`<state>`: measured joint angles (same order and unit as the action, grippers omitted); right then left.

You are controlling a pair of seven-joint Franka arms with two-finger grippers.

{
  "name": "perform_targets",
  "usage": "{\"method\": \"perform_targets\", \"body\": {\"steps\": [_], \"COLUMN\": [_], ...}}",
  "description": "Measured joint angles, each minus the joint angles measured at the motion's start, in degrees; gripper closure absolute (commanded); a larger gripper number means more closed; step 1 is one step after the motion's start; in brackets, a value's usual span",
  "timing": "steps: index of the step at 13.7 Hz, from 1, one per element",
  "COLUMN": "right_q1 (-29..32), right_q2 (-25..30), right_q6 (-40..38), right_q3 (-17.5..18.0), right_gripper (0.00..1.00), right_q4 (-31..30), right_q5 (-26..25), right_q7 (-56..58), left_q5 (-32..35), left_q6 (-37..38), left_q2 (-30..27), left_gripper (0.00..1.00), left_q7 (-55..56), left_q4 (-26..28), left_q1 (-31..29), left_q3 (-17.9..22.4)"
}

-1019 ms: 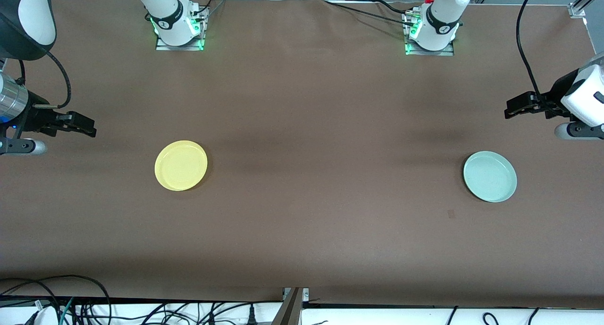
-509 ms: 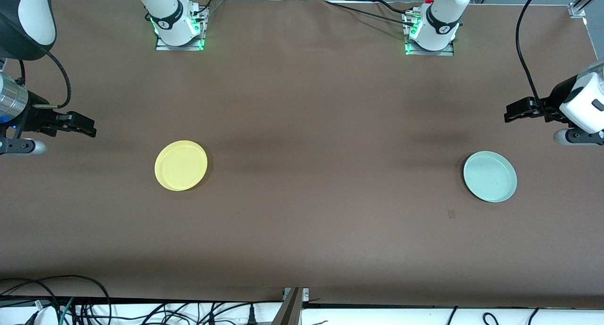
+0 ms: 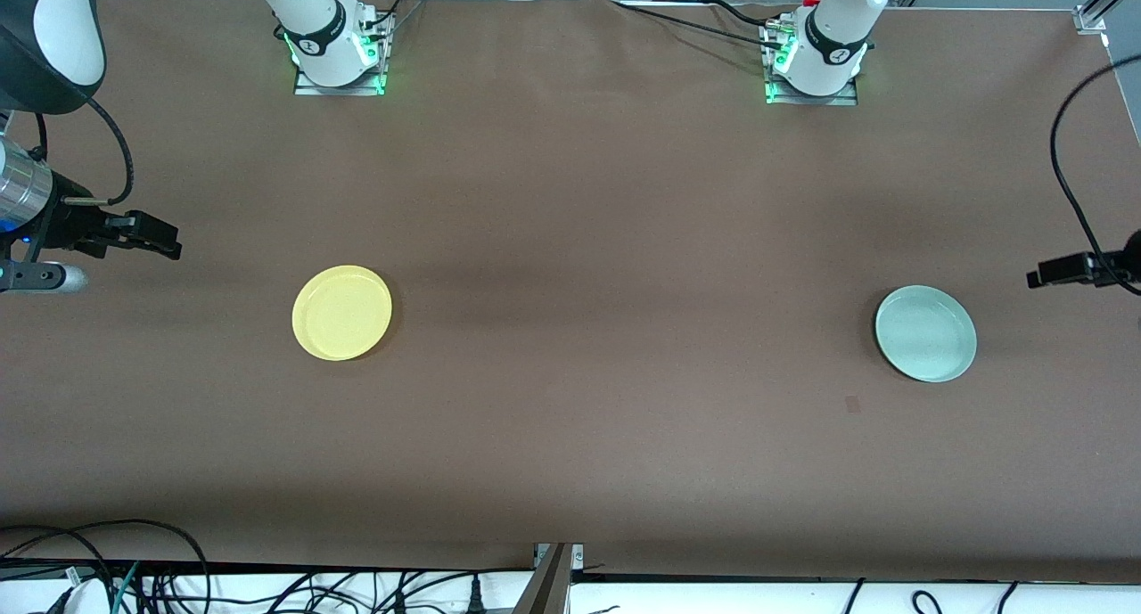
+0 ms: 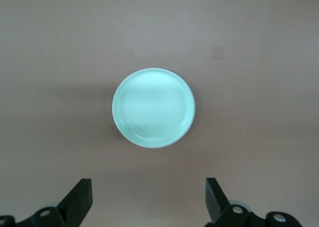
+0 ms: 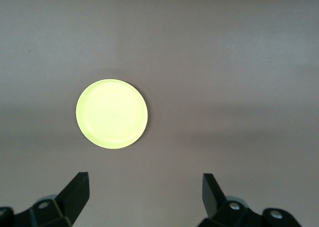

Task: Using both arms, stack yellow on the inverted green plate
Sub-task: 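Move the left gripper to the rim of the green plate, then close the left gripper on the green plate's rim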

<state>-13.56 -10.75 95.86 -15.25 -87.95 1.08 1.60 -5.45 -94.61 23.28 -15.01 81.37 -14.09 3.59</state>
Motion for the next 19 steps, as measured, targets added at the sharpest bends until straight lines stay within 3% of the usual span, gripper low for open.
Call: {"method": "perform_targets", "body": {"steps": [5,8,13,17,18,19], "right_q1": [0.01,0.01,0.01,0.01,0.01,0.01], "right_q2": [0.00,0.00,0.00,0.00,0.00,0.00], "right_q6": [0.03,0.03,0.04,0.04,0.04,0.05], "right_q3": [-0.01,-0.01,0.00,-0.01,0.00,0.00], "right_gripper": [0.00,0.00,0.00,0.00,0.00,0.00], "right_q4": [-0.01,0.00,0.00,0.00,0.00,0.00], "right_q5": [0.02,0.07,0.10,0.10,0.10,0.10], "right_q7": [-0.01,-0.01,-0.04,-0.05,-0.05,-0.05], "left_q5": [-5.19,-7.67,-17.32,-19.20,-20.00,-20.47], "left_q6": [-13.56,-20.59,-21.98,-22.00,-22.00,-22.00], "left_q2": [11.96,14.71,16.98,17.12,17.19,17.26], "left_gripper": [0.00,0.00,0.00,0.01,0.13,0.17], "left_q7": [-9.38,-12.78,-22.77,-23.59,-23.60,-23.62], "left_q4": [2.69,6.46,9.62,11.51,12.01,12.42], "left_q1": [-4.94,-6.27,-10.55,-11.94,-12.10,-12.21], "left_q3": [-0.15,-0.20,-0.19,-0.25,-0.26,-0.28]}}
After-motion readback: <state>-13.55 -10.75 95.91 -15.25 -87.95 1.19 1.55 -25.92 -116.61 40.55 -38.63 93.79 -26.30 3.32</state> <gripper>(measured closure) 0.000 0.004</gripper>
